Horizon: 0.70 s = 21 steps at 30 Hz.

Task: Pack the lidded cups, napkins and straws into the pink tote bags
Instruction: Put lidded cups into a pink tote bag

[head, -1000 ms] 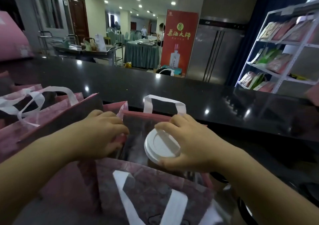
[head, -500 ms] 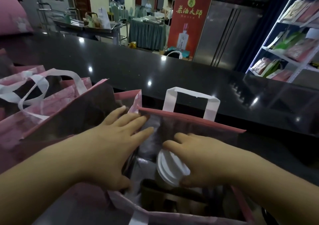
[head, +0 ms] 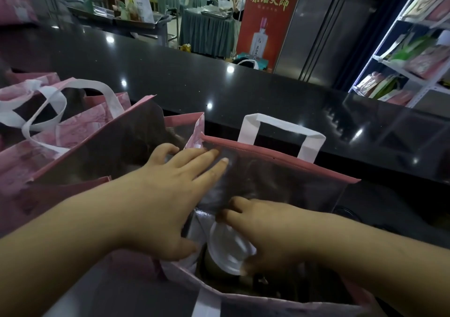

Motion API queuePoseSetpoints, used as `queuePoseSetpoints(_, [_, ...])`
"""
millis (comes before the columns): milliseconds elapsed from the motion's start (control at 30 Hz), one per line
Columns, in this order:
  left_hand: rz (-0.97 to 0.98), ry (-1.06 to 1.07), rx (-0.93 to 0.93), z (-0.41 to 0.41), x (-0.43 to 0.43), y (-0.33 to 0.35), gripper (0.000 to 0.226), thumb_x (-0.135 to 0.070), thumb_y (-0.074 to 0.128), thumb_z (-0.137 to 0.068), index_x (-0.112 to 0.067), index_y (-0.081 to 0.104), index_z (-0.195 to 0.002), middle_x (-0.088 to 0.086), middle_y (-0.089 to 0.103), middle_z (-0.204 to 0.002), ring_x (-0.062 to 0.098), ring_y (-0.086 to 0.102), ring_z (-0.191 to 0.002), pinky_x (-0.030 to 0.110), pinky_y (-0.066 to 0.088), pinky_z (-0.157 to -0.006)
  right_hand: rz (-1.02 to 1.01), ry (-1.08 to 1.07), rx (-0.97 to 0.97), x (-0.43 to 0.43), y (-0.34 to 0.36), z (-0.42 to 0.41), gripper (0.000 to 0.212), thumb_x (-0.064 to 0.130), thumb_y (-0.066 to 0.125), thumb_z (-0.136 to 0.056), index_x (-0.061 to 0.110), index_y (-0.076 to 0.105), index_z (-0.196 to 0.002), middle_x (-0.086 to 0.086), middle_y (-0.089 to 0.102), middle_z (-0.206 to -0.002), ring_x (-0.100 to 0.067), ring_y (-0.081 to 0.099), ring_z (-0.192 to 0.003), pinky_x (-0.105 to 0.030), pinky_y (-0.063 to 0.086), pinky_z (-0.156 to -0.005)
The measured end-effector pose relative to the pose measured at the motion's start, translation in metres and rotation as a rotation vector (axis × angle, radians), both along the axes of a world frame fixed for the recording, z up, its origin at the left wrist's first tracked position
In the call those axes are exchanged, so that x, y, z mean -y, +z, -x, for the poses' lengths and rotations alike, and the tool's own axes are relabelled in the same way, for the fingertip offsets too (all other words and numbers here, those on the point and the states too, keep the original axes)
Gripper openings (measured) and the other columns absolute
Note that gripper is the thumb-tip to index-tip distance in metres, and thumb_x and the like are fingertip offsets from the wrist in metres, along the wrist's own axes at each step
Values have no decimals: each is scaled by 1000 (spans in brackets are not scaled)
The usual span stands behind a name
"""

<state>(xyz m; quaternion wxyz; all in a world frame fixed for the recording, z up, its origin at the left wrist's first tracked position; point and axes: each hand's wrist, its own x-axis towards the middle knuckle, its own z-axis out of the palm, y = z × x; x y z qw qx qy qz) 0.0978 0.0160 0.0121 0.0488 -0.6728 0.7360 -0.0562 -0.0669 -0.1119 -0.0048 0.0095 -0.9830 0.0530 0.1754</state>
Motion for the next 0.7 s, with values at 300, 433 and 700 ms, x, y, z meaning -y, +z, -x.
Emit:
queuePoseSetpoints(300, [9, 37, -46, 0, -3, 2, 99, -56, 33, -66, -27, -32, -134, -7, -21, -152, 6, -22, -136, 40, -5, -111, 7, 31, -60, -9, 0, -3, 78, 44, 72, -75, 22, 30, -137, -5, 40, -123, -25, 46, -103, -36, 46, -80])
queuePoseSetpoints(433, [37, 31, -80, 1, -4, 2, 98, -53, 33, -65, -25, -25, -139, -8, -17, -153, 4, -18, -137, 38, -4, -111, 61, 63, -31, -9, -4, -6, 78, 43, 71, -76, 20, 29, -138, -9, 41, -123, -27, 46, -101, -37, 44, -76])
queuePoseSetpoints(700, [80, 23, -134, 0, -4, 1, 96, -51, 32, -65, -24, -18, -142, -12, -14, -153, 2, -16, -136, 31, -8, -108, 106, 54, -65, -5, -14, -13, 84, 35, 73, -76, 18, 25, -142, -12, 35, -134, -32, 49, -105, -44, 49, -84])
